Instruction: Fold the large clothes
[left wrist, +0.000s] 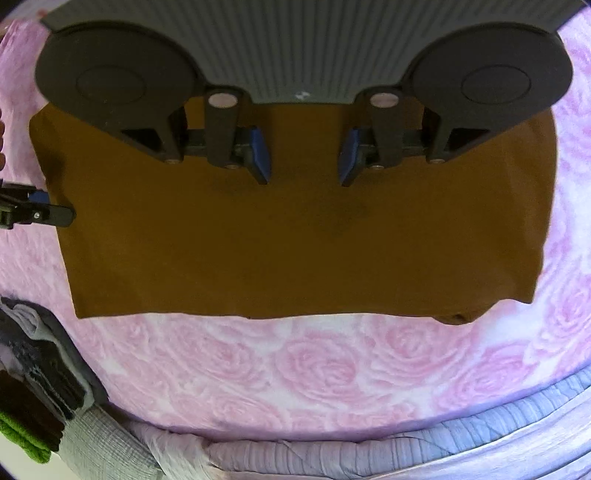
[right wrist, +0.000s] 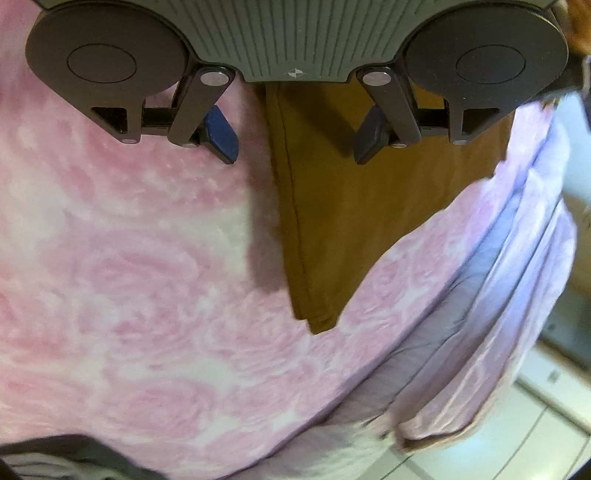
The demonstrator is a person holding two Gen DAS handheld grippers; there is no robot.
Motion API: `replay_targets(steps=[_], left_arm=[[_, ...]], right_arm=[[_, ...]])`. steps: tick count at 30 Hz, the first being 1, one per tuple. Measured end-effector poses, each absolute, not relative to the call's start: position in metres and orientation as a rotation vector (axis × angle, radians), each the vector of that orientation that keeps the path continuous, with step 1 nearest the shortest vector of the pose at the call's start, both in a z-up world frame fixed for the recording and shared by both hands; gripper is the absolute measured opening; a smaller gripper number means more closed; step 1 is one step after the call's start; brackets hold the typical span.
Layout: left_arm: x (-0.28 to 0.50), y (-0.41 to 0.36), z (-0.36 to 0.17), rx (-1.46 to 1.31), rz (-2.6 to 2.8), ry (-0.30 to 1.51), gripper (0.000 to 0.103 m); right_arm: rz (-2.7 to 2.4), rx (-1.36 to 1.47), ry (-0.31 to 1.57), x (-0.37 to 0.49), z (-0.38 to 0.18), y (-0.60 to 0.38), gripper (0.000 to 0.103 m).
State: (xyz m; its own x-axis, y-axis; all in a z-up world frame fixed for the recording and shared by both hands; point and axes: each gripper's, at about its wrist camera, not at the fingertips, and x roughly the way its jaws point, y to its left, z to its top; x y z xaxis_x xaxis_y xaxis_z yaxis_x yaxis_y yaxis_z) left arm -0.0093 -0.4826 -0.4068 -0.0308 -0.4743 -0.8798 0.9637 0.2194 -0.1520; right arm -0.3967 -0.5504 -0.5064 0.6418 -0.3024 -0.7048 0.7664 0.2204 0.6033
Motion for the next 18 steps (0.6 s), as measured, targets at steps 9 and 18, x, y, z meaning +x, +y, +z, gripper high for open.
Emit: replay_targets(steps=[9,18], left_arm=[[-0.003,-0.485,-0.412,0.607,-1.298,1.058,0.034],[0.018,-0.466,-0.373,0.568,-1.269,1.006,0.031]], right_arm=[[-0.619,1.159,0.511,-0.398,-0.523,-0.58,0.041],[-0.795,1.073,0.781,-0.348,-0.488,-0.575,0.015]])
